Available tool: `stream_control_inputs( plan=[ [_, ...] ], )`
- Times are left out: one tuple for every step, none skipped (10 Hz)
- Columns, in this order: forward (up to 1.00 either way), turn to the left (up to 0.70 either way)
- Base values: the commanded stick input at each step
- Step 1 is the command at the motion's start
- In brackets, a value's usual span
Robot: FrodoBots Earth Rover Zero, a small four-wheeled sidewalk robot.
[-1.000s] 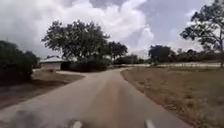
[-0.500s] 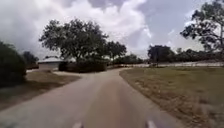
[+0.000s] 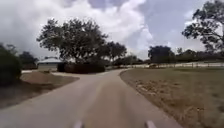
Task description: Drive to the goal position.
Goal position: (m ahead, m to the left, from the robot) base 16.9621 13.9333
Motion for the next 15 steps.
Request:
stream_control_inputs(
  plan=[
    [0.85,0.00],
    [0.85,0.00],
    [0.85,0.00],
    [0.85,0.00],
    [0.85,0.00],
    [0.85,0.00],
    [0.85,0.00],
    [0.85,0.00],
    [0.85,0.00],
    [0.85,0.00],
    [0.85,0.00],
    [0.85,0.00],
    [0.85,0.00],
    [0.85,0.00],
    [0.85,0.00]
  ],
)
